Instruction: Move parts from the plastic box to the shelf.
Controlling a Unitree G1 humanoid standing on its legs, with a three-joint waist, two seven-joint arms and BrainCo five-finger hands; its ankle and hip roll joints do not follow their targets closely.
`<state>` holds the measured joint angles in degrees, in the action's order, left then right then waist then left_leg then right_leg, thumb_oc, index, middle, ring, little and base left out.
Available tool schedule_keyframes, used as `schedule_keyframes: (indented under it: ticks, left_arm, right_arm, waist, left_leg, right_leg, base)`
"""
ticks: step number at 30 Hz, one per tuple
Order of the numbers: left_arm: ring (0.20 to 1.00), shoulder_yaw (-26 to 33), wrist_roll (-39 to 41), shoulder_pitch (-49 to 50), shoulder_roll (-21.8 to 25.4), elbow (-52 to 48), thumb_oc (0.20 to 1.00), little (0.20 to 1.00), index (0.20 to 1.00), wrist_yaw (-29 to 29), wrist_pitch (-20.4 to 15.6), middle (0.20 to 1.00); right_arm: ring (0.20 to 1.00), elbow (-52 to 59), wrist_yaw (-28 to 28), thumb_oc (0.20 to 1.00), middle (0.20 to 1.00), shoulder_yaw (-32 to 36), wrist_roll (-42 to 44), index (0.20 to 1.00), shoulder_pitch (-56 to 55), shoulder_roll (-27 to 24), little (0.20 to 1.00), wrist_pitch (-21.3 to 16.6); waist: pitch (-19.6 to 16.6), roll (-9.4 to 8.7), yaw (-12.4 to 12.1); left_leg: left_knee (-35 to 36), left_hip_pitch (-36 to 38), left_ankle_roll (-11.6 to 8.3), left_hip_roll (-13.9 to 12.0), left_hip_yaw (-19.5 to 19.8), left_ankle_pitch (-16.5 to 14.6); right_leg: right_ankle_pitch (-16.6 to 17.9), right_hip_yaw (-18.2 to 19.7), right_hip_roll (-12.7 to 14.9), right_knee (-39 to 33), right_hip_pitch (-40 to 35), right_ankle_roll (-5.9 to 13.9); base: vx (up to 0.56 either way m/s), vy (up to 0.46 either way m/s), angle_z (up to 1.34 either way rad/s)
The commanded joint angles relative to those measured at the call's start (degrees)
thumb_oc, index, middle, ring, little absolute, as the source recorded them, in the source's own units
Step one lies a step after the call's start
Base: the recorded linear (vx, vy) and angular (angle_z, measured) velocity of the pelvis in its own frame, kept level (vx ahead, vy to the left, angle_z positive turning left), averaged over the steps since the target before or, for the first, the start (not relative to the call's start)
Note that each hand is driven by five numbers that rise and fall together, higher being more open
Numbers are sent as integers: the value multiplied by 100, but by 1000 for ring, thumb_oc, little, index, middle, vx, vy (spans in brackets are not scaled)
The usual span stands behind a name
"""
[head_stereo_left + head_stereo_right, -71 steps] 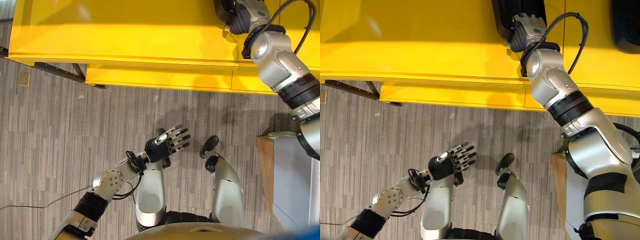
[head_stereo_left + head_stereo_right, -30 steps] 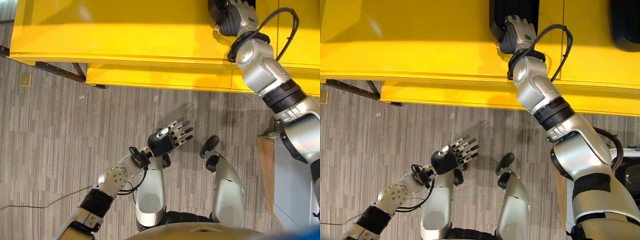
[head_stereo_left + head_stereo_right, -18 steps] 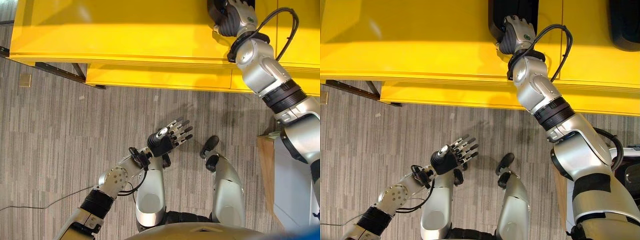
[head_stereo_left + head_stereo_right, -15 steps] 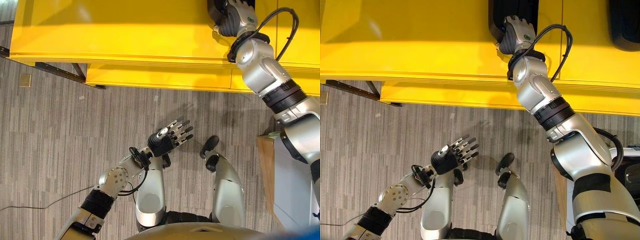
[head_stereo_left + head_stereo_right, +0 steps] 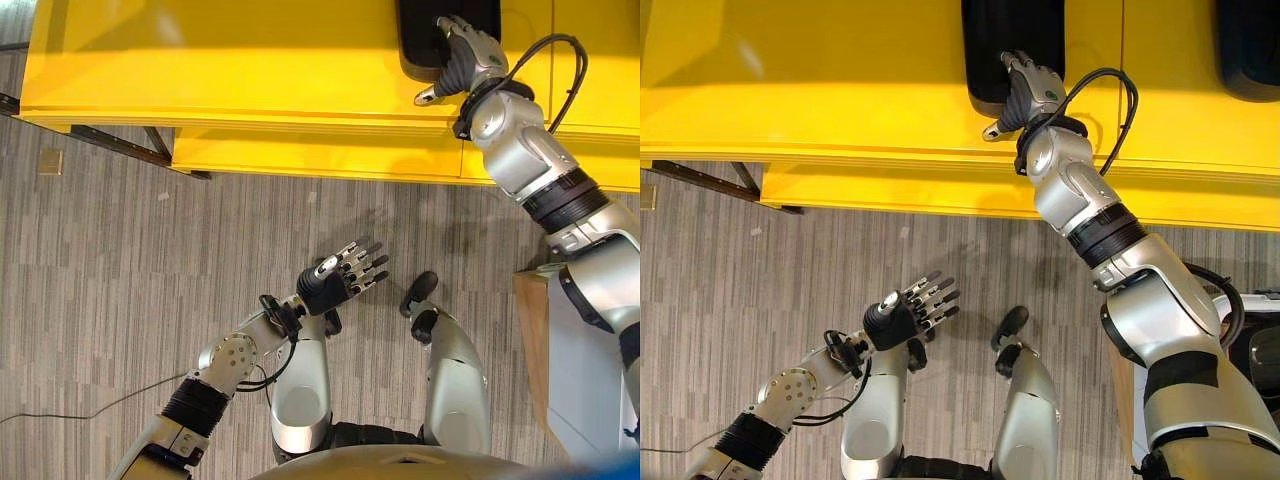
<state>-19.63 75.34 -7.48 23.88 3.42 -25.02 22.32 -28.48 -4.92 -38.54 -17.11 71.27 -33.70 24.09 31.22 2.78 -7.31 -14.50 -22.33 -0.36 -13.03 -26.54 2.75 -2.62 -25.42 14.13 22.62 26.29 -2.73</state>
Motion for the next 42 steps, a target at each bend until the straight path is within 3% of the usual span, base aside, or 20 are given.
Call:
schedule_keyframes:
  ticks: [1,6,10,15,20,29,38,39,42]
  left_arm:
    - [1000,-224,235,300,-63,-731,1000,1000,1000,-195,115,1000]
    - [1000,-231,218,291,-75,-691,1000,1000,1000,-283,74,1000]
    - [1000,-229,233,271,-75,-684,1000,1000,1000,-275,99,1000]
    - [1000,-222,290,289,-100,-689,1000,1000,1000,-215,49,1000]
    - [1000,-230,270,257,-96,-710,1000,1000,1000,-133,56,1000]
    - [1000,-340,221,287,-198,-695,1000,1000,1000,-120,-43,1000]
    - [1000,-467,313,171,-250,-612,1000,1000,1000,-41,-221,1000]
    - [1000,-497,397,131,-233,-621,1000,1000,1000,-12,-271,1000]
    - [1000,-514,459,91,-223,-618,1000,1000,1000,52,-301,1000]
  right_arm:
    - [1000,300,-69,1000,1000,42,-87,1000,-73,-25,1000,-187]
    - [1000,343,-275,1000,1000,108,-111,1000,-132,11,1000,-453]
    - [1000,382,-177,1000,1000,109,-33,1000,-157,28,1000,-311]
    - [1000,338,-269,1000,1000,157,666,1000,-272,85,1000,-140]
    - [1000,287,-261,1000,1000,360,1719,1000,-492,313,1000,-347]
    - [1000,776,-327,1000,1000,448,1913,1000,-952,651,1000,-547]
    - [1000,1051,-1546,1000,1000,625,320,1000,-885,759,1000,-1140]
    - [1000,1108,-1861,1000,1000,770,-506,1000,-804,724,1000,-1230]
    - [1000,1154,-1935,1000,1000,866,-1001,1000,-737,687,1000,-987]
  waist:
    - [-143,122,-131]
    - [-143,185,-105]
    - [-143,204,-98]
    - [-143,226,-103]
    - [-143,228,-122]
    - [-143,214,-78]
    - [-143,241,-24]
    - [-143,263,-11]
    - [-143,276,-2]
  left_leg:
    - [145,241,-552,-421,202,-13]
    - [156,356,-528,-381,174,-40]
    - [163,405,-523,-367,167,-48]
    - [158,433,-498,-347,173,-61]
    - [116,345,-497,-333,236,-56]
    - [127,349,-471,-324,199,-52]
    - [107,352,-449,-323,188,-62]
    - [98,347,-442,-306,207,-81]
    - [99,352,-443,-294,216,-98]
  right_leg:
    - [-294,39,328,392,-108,682]
    - [-288,64,357,360,-196,698]
    - [-288,72,370,346,-238,706]
    - [-334,78,398,426,-255,688]
    - [-374,95,408,529,-195,671]
    - [-349,98,390,477,-200,665]
    - [-317,147,360,454,-190,677]
    - [-317,172,346,461,-176,690]
    - [-320,186,337,454,-177,703]
  base:
    - [0,0,0]
    - [-4,20,-5]
    - [0,3,-1]
    - [1,7,0]
    - [0,0,0]
    - [0,0,0]
    - [0,0,0]
    - [0,0,0]
    - [0,0,0]
